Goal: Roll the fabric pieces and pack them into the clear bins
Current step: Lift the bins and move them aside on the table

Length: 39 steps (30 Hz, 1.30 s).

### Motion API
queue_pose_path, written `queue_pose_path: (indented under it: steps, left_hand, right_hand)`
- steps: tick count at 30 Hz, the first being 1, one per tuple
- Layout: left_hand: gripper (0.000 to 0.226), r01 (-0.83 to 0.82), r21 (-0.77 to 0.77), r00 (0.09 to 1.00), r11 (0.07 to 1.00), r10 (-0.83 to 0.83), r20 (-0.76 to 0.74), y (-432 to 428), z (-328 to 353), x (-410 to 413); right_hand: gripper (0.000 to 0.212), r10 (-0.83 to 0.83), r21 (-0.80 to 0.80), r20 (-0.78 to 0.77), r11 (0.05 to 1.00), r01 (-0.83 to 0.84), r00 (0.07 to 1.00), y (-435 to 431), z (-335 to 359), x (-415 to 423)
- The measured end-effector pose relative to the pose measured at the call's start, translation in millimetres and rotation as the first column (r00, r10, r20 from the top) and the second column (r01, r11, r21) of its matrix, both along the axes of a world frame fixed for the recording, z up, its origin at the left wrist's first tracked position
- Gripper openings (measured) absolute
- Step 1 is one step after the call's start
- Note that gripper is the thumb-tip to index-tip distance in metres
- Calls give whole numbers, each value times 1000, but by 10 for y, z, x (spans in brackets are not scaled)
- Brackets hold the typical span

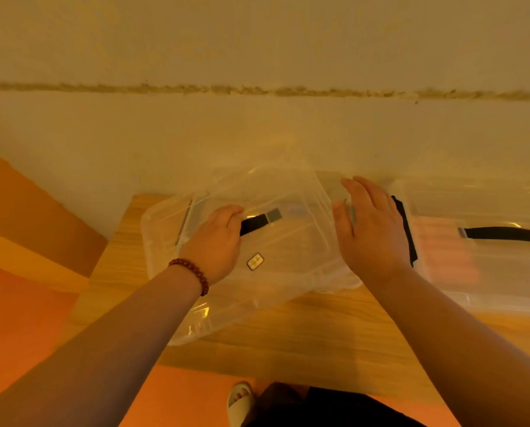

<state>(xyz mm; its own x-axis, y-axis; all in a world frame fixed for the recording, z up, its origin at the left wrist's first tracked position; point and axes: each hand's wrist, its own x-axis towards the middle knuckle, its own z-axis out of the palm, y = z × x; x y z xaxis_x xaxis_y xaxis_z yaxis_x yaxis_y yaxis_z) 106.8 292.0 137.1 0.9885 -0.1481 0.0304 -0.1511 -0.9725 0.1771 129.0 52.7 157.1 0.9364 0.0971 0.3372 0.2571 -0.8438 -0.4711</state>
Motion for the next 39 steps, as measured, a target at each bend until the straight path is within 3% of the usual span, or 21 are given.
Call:
queue_pose_path:
  steps: [6,11,18,24,29,39]
  left_hand:
    - [48,239,137,971,961,-236,-36,-387,-106,259]
    - [47,252,159,968,955,-246,-57,-470,-158,454]
    - [48,98,70,991,993,-91,-94,-307,-166,528]
    - [57,-59,133,972,989,87,-219,-48,-291,428]
    - [57,-80,128,958,989,111,-263,-52,-347,472]
    - [56,-51,131,962,990,84,-260,-9,-412,208]
  right_hand:
    - [50,105,-204,-212,967,-149,972,-9,-114,72]
    - [58,103,-326,-436,908,-263,894,3,-379,110]
    - [60,110,-439,-436,840,-318,893,19,-450,336]
    - [60,69,-428,-483,851,-304,873,298,-434,342]
    - [67,36,-498,-516,800,-334,856,559,-557,358]
    - [69,8,-498,-523,809,-313,852,571,-601,56]
